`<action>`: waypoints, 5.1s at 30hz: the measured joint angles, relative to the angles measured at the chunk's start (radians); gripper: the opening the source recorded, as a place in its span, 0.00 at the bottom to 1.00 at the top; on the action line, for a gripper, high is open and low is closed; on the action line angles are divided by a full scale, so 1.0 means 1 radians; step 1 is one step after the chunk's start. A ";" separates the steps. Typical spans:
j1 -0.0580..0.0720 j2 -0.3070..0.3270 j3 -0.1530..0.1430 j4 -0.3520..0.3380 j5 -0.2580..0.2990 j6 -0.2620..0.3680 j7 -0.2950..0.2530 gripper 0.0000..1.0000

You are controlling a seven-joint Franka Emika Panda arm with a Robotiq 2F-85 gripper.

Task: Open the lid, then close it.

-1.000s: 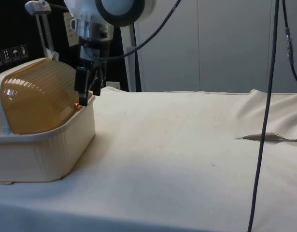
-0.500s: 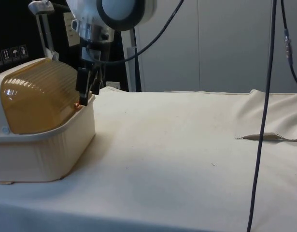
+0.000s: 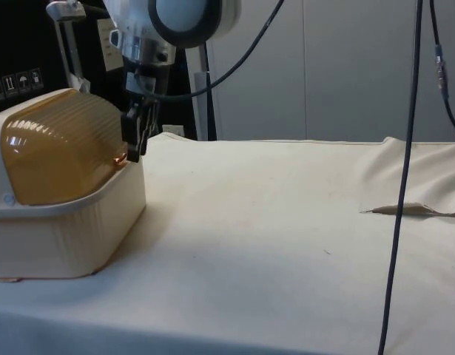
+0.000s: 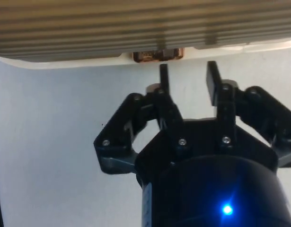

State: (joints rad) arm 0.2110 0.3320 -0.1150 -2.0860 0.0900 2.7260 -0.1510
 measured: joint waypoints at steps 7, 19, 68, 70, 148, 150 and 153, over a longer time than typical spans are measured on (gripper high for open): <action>-0.001 0.000 0.000 0.000 0.001 0.001 -0.003 0.04; 0.002 0.000 0.002 0.000 0.001 0.001 -0.002 0.00; 0.016 0.022 0.027 0.025 0.000 0.003 -0.008 0.00; 0.016 0.022 0.026 0.028 0.000 0.003 -0.008 0.00; 0.015 0.039 0.000 0.320 -0.001 -0.012 0.019 0.00; 0.014 0.039 0.000 0.330 -0.001 -0.014 0.020 0.00; 0.014 0.037 -0.001 0.349 -0.001 -0.018 0.020 0.00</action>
State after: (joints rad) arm 0.2250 0.3690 -0.1160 -1.7370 0.0890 2.7080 -0.1310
